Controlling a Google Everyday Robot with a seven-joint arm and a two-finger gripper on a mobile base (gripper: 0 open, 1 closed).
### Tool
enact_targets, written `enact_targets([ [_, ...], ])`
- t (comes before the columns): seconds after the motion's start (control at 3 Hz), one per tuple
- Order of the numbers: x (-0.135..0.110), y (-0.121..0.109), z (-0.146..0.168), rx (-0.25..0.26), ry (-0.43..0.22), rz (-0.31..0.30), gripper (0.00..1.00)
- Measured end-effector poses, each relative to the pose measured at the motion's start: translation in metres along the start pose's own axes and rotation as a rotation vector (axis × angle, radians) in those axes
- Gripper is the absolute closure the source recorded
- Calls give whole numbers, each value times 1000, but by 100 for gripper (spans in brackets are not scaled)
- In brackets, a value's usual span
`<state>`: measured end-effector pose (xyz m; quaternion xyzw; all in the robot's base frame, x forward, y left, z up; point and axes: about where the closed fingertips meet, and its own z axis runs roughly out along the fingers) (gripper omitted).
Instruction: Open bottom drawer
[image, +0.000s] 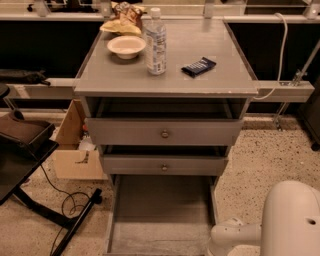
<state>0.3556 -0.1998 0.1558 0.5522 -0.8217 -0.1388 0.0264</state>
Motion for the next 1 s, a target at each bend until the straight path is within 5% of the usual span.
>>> enact_targets([
  [0.33, -1, 2, -5, 7, 0, -10, 29],
  [0.67, -11, 19, -59, 71, -23, -106, 1],
  [1.0, -20, 61, -120, 119, -62, -237, 0],
])
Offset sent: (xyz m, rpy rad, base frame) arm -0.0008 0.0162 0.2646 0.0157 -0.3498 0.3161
